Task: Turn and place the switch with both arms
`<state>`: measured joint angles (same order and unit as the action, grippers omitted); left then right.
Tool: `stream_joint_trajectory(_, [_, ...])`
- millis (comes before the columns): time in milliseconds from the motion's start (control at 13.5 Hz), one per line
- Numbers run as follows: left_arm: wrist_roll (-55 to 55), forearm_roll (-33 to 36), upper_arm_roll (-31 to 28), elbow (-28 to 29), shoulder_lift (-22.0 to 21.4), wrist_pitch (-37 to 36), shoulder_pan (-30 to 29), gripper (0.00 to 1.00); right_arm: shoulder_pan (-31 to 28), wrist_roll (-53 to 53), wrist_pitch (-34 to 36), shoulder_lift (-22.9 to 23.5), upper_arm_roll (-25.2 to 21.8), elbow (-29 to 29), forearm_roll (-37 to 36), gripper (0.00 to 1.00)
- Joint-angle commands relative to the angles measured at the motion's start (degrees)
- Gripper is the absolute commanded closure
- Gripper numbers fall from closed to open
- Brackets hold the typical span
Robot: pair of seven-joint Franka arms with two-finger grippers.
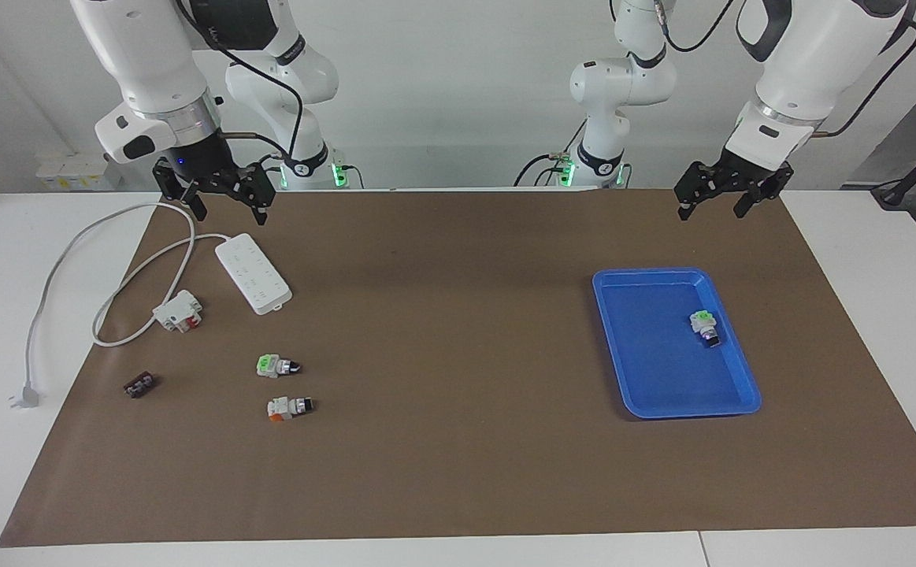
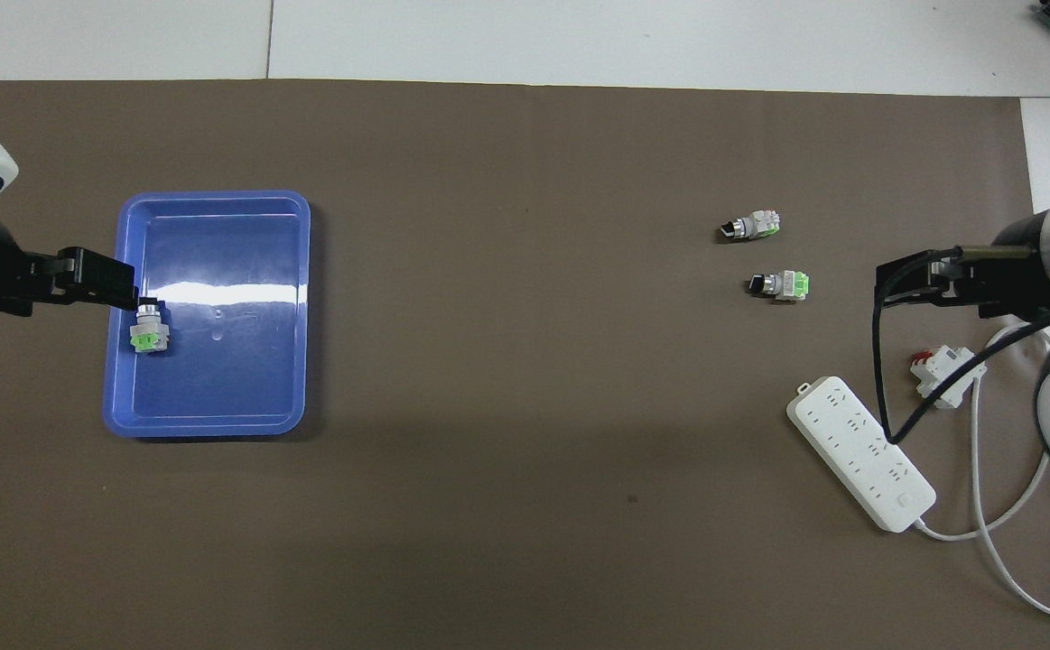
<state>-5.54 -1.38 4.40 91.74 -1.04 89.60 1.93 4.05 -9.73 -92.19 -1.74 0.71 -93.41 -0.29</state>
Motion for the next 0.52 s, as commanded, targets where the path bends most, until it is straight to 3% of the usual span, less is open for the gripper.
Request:
stream_joint_trajectory(0, [0.00, 1.30, -0.19, 0.81, -1.07, 0.14, 0.45, 0.00, -0.80, 3.31, 0.60, -0.72, 0.35, -0.45, 1.35, 0.00])
stream_joint_trajectory(445, [0.09, 1.30, -0.19, 0.90, -0.98, 0.92, 0.54, 0.00, -0.88, 2.87, 0.52, -0.72, 0.35, -0.45, 1.35, 0.00])
